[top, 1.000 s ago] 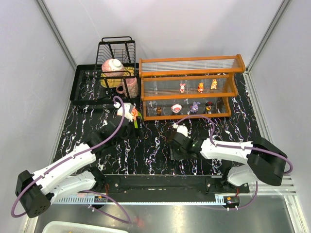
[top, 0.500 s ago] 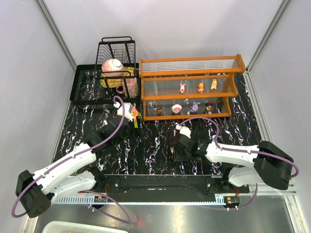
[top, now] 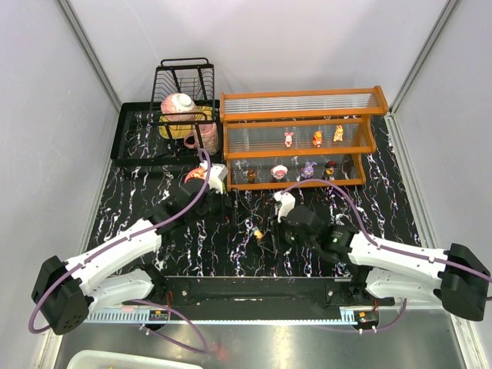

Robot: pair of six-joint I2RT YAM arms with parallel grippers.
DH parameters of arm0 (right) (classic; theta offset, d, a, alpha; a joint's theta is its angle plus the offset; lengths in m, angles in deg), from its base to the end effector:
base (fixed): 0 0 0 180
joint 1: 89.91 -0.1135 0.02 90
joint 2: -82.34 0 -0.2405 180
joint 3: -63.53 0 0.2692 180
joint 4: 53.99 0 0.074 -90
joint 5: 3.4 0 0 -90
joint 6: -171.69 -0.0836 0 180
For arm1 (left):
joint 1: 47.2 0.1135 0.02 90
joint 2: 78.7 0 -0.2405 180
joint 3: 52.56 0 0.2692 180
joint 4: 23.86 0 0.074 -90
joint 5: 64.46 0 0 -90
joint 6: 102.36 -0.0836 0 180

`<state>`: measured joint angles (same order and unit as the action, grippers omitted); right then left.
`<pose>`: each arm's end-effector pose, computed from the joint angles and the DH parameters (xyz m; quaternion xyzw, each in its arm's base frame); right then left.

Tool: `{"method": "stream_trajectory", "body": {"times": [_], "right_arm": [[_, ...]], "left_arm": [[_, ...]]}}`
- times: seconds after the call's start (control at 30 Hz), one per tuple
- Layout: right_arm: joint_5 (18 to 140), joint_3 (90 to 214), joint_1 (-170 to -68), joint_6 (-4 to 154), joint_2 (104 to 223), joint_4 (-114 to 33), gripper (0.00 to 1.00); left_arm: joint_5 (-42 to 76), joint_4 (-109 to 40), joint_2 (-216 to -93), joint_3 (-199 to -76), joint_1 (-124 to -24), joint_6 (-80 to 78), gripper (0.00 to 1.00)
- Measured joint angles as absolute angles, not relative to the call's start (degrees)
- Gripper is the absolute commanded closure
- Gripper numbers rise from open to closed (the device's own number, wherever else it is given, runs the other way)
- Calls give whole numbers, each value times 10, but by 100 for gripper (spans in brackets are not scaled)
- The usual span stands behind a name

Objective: Place and organize the plastic toys onto the shelf

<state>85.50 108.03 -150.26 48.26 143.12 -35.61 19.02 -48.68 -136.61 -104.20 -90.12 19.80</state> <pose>0.1424 0.2534 0.1583 -0.2105 0.8602 0.3448 0.3111 0.2091 -0.2074 0.2068 0.1093 0.8629 -0.3384 0.3591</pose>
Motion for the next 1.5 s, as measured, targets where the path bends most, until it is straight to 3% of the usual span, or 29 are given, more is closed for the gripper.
{"method": "stream_trajectory", "body": {"times": [0.63,1.0,1.37,1.43,1.47,1.5], "right_arm": [[853,1081,-1503,515,1395,-414,100],[887,1081,-1503,525,1381,-447,100],[886,1083,-1503,530,1381,-448,100],[887,1083,-1503,532,1379,-448,100],[887,1083,-1503,533,1379,-448,100],[886,1084,-1503,534,1378,-448,100]], "left_arm": [[72,-383,-1375,-1003,-901,252,24],[32,-336,-1380,-1002,-901,288,49],[12,-327,-1380,-1002,-901,296,61],[10,-327,-1380,-1002,-901,297,67],[9,-327,-1380,-1002,-901,297,79],[8,-327,-1380,-1002,-901,297,84]]}}
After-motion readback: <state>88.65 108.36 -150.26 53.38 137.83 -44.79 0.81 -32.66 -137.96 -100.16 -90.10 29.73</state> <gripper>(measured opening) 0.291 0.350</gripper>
